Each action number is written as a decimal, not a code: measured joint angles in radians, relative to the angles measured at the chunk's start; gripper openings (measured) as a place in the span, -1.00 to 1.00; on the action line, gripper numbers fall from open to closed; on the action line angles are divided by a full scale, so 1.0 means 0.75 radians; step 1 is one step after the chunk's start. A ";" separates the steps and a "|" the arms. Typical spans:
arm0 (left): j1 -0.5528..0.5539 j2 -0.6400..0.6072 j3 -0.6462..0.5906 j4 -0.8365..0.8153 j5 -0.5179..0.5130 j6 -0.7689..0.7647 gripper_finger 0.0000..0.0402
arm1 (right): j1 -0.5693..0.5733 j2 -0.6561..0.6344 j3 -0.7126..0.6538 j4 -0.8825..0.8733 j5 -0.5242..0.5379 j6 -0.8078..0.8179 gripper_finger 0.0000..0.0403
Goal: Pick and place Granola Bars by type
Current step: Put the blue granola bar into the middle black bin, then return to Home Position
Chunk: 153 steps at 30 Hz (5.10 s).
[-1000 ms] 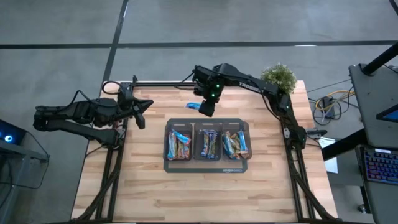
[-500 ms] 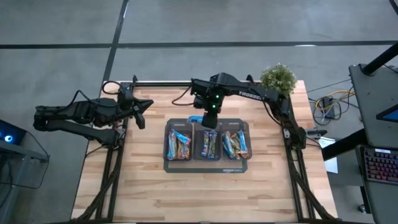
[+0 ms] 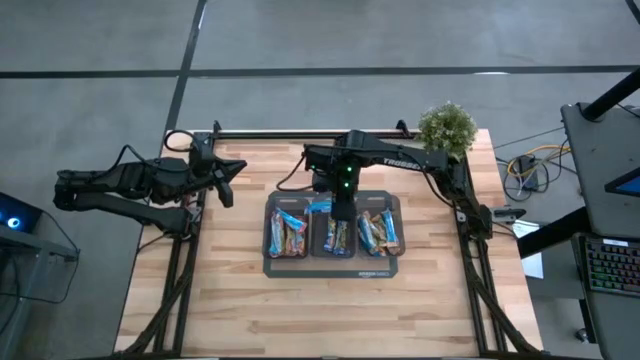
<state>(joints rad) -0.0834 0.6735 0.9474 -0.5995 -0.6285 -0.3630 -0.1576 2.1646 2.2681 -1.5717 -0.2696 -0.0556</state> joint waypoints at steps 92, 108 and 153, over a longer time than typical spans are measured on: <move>0.000 0.000 0.000 0.001 0.015 0.095 -1.00 | 0.082 -0.002 -0.393 0.291 0.128 -1.250 -0.35; 0.000 0.000 0.000 0.001 0.015 0.095 -1.00 | 0.081 -0.002 -0.392 0.297 0.112 -1.162 -0.95; 0.000 0.000 -0.031 0.007 0.013 0.033 -1.00 | 0.046 -0.276 -0.422 0.803 -0.031 -0.088 -0.96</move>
<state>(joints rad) -0.0836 0.6735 0.9241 -0.5943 -0.6189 -0.3382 -0.1232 1.9579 1.9519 -0.9692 -0.2928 -0.1215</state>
